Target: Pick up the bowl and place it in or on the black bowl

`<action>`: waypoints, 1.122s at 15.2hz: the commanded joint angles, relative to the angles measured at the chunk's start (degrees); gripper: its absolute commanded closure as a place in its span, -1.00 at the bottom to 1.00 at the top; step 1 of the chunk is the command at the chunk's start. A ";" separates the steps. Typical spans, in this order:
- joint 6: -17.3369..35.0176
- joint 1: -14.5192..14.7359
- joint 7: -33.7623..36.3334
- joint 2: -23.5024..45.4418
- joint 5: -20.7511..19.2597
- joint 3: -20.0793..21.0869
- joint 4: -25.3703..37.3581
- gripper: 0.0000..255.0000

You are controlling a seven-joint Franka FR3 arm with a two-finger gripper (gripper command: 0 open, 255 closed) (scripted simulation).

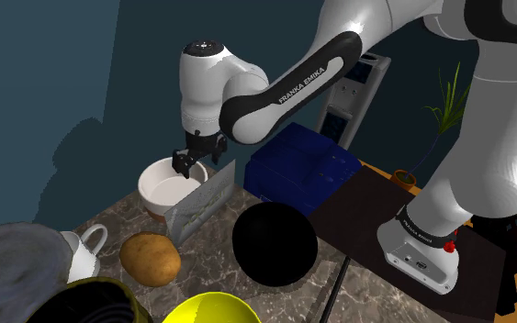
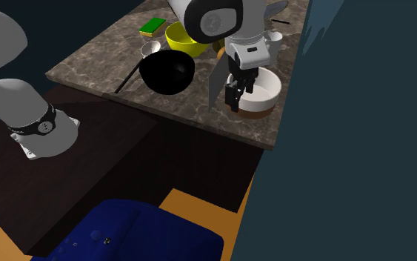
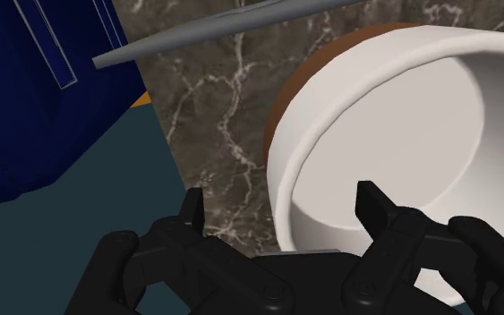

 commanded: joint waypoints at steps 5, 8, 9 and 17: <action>0.00 0.00 0.00 0.00 0.00 0.00 0.00 1.00; 0.00 0.00 0.00 0.00 0.00 0.00 0.00 1.00; -0.01 0.01 0.00 0.02 -0.01 0.00 0.02 1.00; -3.46 -0.90 -1.80 -2.86 2.42 1.25 1.01 1.00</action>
